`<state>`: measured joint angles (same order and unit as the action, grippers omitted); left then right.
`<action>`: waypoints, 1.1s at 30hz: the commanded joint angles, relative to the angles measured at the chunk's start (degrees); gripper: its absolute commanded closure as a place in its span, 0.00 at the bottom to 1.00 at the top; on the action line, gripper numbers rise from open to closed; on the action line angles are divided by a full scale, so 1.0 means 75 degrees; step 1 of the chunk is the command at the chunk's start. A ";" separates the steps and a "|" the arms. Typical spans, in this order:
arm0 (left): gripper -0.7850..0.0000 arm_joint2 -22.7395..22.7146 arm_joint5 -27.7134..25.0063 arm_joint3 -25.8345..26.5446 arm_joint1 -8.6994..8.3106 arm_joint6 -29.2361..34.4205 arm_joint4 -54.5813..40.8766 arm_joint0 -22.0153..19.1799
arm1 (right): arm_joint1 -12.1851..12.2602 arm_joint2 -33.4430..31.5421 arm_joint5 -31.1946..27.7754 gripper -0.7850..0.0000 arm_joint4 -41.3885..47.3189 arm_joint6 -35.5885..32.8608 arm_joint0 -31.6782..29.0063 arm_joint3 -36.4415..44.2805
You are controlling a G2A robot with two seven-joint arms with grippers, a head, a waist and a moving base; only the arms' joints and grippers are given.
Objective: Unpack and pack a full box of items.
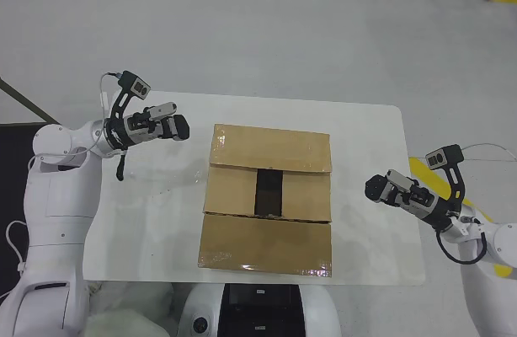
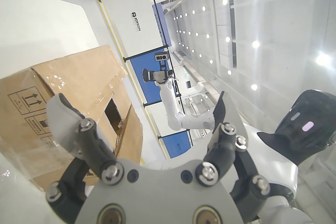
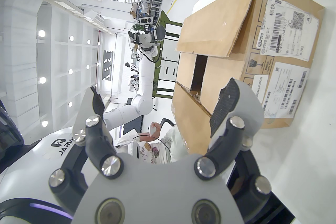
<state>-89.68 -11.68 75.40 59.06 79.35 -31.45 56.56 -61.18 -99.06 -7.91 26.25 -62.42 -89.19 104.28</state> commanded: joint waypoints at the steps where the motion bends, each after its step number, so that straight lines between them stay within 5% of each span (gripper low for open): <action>1: 0.00 0.0000 0.0000 0.0000 0.0000 0.0001 0.0000 0.0000 | 0.0000 0.0000 0.0000 0.00 0.0000 0.0000 0.0000 0.0000; 21: 0.00 0.0936 0.0577 0.1134 0.0043 0.0578 -0.0673 0.0951 | 0.0000 0.0000 0.0000 0.00 0.0000 0.0000 0.0000 0.0000; 33: 0.00 0.1533 0.1317 0.1192 0.0033 0.1153 -0.0932 0.0918 | 0.0000 0.0000 0.0000 0.00 0.0000 0.0000 0.0000 0.0000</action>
<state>-78.59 -2.31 84.16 59.36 87.55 -38.54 63.33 -61.18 -99.06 -7.91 26.25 -62.42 -89.19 104.28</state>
